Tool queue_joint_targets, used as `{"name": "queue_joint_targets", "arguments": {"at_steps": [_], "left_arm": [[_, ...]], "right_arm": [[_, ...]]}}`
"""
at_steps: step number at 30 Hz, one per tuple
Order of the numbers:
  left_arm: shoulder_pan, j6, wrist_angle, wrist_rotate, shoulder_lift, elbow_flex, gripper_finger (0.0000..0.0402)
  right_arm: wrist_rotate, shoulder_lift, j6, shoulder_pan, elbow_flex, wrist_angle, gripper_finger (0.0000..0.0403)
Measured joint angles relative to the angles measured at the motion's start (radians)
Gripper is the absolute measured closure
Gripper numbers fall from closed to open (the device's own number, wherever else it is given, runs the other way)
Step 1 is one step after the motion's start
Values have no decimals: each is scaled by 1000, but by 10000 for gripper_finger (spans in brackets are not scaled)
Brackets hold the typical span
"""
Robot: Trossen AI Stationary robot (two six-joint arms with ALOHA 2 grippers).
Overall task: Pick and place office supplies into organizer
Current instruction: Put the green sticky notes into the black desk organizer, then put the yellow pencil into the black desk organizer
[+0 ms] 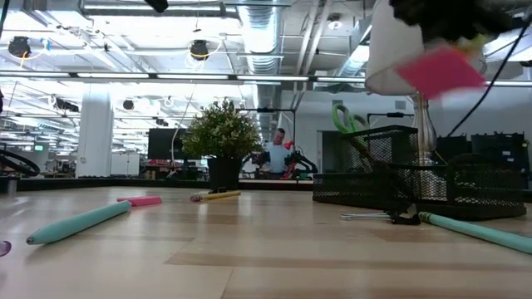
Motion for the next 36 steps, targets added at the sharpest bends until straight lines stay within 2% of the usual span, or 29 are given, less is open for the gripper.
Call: {"name": "queue_joint_targets", "arguments": {"at_steps": [5,10,14,17,21,30,36], "left_arm": [[0,-26,5,-71,0,0,258],[0,-53,6,-135,0,0,258],[0,-70,6,-138,0,0,258],[0,-80,6,-117,0,0,258],[0,-80,6,-107,0,0,258],[0,-105,5,-101,3,0,258],[0,-182,-5,-87,38,-2,258]], "right_arm": [[-23,87,1,34,-98,54,403],[0,184,-135,-23,-103,57,403],[-4,250,-247,-79,-103,100,403],[-57,285,-290,-107,-102,135,397],[-147,299,-367,-122,-102,167,367],[-170,263,-363,-111,-99,195,284],[-196,207,-314,-97,-13,173,249]]}}
